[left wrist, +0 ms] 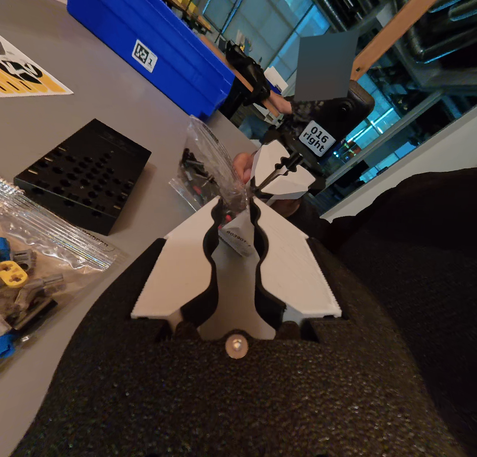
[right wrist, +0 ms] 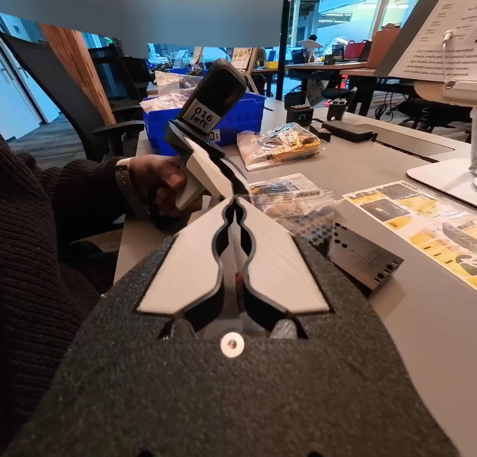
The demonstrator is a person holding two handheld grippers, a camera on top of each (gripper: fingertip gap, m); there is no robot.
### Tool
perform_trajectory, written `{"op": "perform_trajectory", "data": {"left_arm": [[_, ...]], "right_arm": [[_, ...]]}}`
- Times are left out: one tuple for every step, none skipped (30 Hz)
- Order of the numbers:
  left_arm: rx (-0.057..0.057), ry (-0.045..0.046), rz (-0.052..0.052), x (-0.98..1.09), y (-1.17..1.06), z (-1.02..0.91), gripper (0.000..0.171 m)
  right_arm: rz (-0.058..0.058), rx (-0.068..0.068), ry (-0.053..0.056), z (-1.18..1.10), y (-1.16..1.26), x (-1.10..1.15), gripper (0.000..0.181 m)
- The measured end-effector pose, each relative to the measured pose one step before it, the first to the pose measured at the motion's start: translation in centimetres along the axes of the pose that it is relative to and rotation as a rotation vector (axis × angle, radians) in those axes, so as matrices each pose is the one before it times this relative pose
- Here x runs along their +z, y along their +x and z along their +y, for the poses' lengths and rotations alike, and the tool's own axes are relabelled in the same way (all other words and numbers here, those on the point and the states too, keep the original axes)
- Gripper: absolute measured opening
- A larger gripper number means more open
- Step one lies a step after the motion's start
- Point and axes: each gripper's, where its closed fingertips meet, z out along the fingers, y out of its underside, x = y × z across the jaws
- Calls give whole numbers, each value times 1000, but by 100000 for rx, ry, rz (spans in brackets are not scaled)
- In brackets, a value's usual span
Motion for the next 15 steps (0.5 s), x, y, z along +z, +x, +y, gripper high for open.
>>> {"op": "perform_trajectory", "data": {"left_arm": [[528,869,-411,-56,-54,-153,15],[1198,863,1290,-73,213,-140,6],[1412,665,2227,-35,413,-92,0],[1439,404,-150,32,102,-61,0],[1603,388,-402,35,77,-59,0],[1794,308,-21,34,144,-57,0],[1718,271,-978,28,1,-55,0],[1589,226,-1582,22,-100,-71,0],[1453,520,-2091,-2,-174,-97,0],[1038,831,-2284,-17,-236,-145,0],[621,1062,-2765,-55,-341,-168,0],[440,1279,-1998,-71,-249,-187,0],[275,1236,-1192,-88,-152,-196,0],[103,1012,-1019,-84,-138,-157,0],[-117,573,-574,-54,-99,-89,0]], "right_arm": [[-508,232,627,-90,-58,-51,0],[-498,127,491,-72,-77,-45,0],[-458,19,325,-43,-81,-4,0],[-45,-102,263,-43,-30,-8,0],[-93,67,345,-45,6,-34,0],[-180,370,463,-62,6,-50,0],[559,544,502,-78,138,-66,0],[1694,511,554,-65,300,-76,0],[2910,181,757,-103,466,-77,1],[3471,-499,790,-105,504,-67,1],[3903,-1123,1013,-153,512,-71,2],[3586,-1453,1312,-195,412,-71,10],[1884,-1327,739,-109,157,-33,19],[-9,-812,-313,44,-87,56,21],[-908,-606,-650,88,-205,91,23]]}}
